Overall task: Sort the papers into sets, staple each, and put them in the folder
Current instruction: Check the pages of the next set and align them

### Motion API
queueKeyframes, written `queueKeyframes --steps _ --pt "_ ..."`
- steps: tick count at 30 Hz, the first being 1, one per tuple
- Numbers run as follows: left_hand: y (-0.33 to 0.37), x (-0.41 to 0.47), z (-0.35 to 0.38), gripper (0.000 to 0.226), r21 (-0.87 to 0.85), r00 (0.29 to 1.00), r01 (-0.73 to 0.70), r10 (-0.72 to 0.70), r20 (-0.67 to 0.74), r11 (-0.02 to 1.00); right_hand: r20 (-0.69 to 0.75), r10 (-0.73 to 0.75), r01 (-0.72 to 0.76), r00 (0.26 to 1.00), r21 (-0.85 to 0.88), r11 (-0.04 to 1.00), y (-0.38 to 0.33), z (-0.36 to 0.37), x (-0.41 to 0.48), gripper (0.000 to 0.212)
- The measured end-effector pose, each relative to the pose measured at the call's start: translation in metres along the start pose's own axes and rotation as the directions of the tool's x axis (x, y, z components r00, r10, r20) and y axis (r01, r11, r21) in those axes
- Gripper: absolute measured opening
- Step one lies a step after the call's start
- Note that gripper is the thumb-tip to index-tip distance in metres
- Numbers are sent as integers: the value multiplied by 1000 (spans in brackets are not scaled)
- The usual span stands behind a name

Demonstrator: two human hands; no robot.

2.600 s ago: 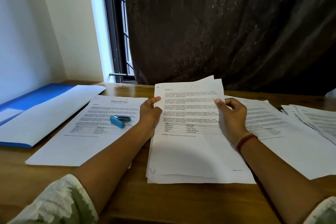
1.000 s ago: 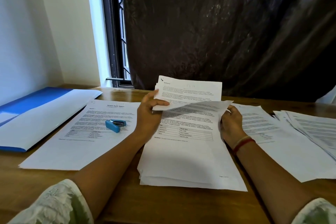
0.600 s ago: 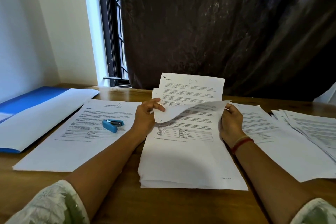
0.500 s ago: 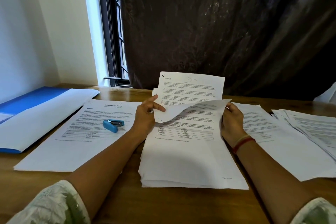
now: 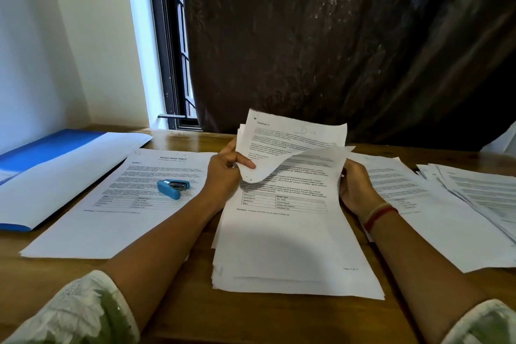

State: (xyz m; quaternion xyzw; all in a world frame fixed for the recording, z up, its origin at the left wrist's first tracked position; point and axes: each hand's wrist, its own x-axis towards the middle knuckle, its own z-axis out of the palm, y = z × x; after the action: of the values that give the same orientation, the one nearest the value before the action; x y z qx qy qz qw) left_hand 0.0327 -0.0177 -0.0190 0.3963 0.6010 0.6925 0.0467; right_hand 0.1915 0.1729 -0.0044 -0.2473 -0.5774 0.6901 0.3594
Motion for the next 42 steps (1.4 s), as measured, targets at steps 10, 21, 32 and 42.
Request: queueKeyframes --steps 10,21,32,42 --pt "9 -5 0 50 -30 999 36 -36 -2 999 13 33 -35 999 278 960 -6 -1 -3 35" --pt "0 -3 0 19 134 987 -160 161 -2 978 87 89 -78 992 -113 990 -5 -2 -3 13" --pt "4 -5 -1 52 -170 985 168 -157 77 971 66 95 -66 993 -349 935 -14 -1 -6 20" --pt "7 -5 0 40 -175 999 37 -42 -26 984 264 186 -219 946 101 971 -8 1 -5 42"
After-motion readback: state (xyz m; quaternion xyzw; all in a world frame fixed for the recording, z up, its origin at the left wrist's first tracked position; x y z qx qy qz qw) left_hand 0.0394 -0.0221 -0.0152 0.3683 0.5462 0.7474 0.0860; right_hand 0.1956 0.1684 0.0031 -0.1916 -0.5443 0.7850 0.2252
